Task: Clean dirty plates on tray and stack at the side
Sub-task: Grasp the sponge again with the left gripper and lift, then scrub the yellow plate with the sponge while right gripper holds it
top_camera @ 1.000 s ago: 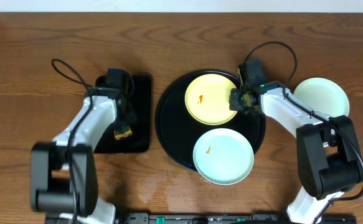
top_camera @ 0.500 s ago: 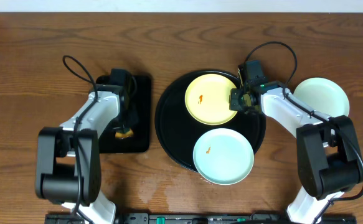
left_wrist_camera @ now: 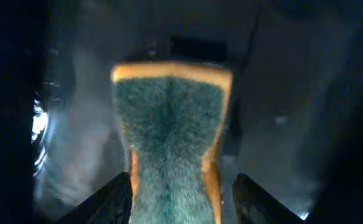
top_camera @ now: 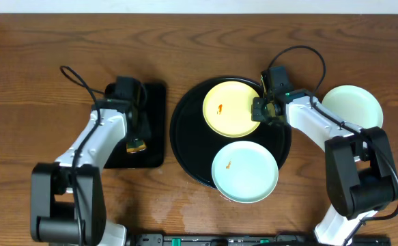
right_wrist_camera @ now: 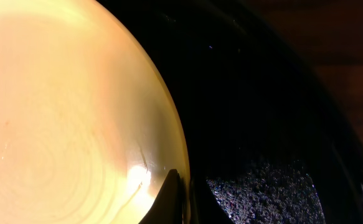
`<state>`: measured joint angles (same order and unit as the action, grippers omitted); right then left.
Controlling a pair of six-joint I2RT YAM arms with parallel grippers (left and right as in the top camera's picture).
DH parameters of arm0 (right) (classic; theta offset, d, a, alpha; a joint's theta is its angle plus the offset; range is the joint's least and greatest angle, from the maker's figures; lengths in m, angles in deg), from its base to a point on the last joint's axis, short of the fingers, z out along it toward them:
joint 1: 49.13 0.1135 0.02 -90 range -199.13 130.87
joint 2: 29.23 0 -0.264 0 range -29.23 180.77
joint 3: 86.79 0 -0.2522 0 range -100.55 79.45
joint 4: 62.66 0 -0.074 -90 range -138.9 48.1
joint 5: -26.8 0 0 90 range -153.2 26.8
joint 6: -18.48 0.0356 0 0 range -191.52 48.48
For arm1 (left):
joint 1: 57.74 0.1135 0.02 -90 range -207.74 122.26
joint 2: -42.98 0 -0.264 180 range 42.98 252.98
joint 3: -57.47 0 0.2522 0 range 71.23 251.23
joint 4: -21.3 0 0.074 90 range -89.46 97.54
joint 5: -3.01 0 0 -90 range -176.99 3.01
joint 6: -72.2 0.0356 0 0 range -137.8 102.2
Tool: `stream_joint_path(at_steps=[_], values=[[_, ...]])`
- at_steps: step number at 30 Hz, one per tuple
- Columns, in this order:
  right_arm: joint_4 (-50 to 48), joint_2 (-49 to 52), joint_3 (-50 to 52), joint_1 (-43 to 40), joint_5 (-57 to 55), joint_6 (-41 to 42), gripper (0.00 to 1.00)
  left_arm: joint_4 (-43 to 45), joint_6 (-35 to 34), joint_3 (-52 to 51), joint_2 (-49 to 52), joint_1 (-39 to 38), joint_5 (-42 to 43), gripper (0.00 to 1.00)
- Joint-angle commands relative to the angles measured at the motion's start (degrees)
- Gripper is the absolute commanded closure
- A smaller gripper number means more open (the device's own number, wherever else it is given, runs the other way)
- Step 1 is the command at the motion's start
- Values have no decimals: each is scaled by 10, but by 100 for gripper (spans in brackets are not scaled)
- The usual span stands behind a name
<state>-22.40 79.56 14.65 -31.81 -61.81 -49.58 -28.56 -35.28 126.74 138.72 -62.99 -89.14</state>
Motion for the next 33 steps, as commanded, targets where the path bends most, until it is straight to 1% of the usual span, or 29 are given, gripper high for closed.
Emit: stream_joint_path(at_steps=[1, 2, 3, 4, 7, 9, 14, 16, 18, 20, 24, 27, 30, 33], values=[[21, 19, 21, -3, 4, -3, 99, 28, -8, -32, 25, 1, 0, 57], [21, 19, 21, -3, 4, -3, 99, 38, -8, -36, 31, 1, 0, 71], [22, 19, 21, -4, 3, -3, 99, 41, -8, -37, 33, 1, 0, 89], [22, 19, 21, -3, 3, -3, 99, 43, -8, -37, 35, 1, 0, 92], [20, 19, 21, -4, 2, -3, 99, 40, -8, -27, 34, 1, 0, 93], [17, 19, 21, -3, -10, -4, 99, 17, -7, -8, 31, 1, 1, 93], [-9, 20, 21, -3, -33, -64, 99, -61, 2, 66, 4, -3, 10, 92], [-19, 20, 21, -3, -33, -68, 99, -78, 30, 94, -10, -10, 47, 93], [-22, 20, 21, -3, -32, -68, 99, -80, 40, 114, -22, -21, 87, 92], [-20, 20, 21, -3, -26, -68, 99, -66, 39, 123, -32, -37, 123, 93], [-20, 20, 26, 8, -19, -50, 99, -7, 38, 123, -31, -79, 181, 93], [-21, 20, 29, 15, -20, -50, 99, 37, 7, 123, -25, -120, 187, 93], [-19, 20, 31, 15, -20, -50, 99, 89, -48, 123, -17, -162, 198, 92], [-21, 20, 38, 15, -20, -50, 99, 150, -58, 123, -3, -205, 195, 93]])
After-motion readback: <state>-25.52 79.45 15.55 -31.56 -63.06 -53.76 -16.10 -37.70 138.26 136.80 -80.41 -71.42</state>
